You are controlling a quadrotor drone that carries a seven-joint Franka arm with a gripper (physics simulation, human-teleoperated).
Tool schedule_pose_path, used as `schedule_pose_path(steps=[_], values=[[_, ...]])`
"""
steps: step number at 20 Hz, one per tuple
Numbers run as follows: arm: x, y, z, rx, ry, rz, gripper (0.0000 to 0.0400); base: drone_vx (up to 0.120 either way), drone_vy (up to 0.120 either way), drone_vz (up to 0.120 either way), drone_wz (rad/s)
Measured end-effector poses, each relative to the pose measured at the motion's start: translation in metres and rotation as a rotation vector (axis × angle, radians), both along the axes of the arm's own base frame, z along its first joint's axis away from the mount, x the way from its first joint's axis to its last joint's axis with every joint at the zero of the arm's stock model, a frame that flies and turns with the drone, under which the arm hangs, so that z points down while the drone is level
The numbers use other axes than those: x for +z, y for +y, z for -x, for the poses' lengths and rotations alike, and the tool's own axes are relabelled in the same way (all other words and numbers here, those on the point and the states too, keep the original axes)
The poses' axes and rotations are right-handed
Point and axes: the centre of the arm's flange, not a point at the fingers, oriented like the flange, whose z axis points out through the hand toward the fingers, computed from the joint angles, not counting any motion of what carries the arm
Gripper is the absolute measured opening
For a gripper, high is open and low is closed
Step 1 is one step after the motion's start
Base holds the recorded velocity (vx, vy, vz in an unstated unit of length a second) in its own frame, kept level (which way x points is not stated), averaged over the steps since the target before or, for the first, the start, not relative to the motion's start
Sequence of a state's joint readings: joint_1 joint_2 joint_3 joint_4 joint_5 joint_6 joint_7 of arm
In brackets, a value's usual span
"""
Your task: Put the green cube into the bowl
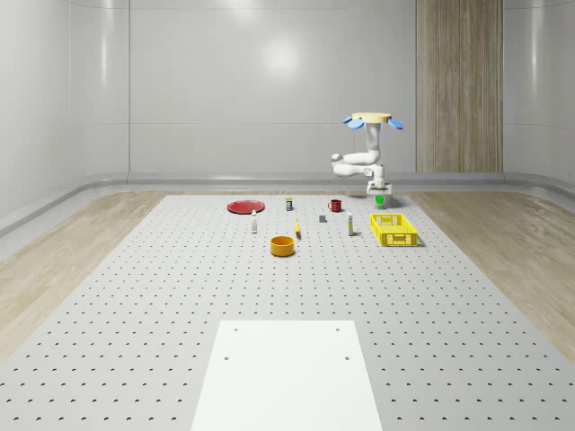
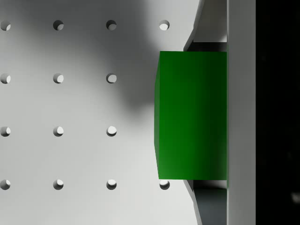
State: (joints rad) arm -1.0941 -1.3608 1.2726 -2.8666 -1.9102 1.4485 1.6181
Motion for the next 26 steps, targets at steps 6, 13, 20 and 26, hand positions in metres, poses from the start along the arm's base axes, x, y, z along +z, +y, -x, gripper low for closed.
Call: schedule_pose_path(steps=[6,13,20,26], values=[[-0.0068,0.0000,0.0000,0.004,0.000,-0.001,0.0251,0.120,-0.120,0.120,0.000],[-0.0088,0.0000,0.0000,0.003,0.000,-0.002,0.0251,0.120,-0.120,0.120,0.000],[-0.0092,0.0000,-0.0001,0.003,0.000,-0.002,0.0251,0.120,-0.120,0.057,0.000],[-0.0093,0.0001,-0.0001,0.003,0.000,-0.002,0.0251,0.120,-0.120,0.087,0.000]])
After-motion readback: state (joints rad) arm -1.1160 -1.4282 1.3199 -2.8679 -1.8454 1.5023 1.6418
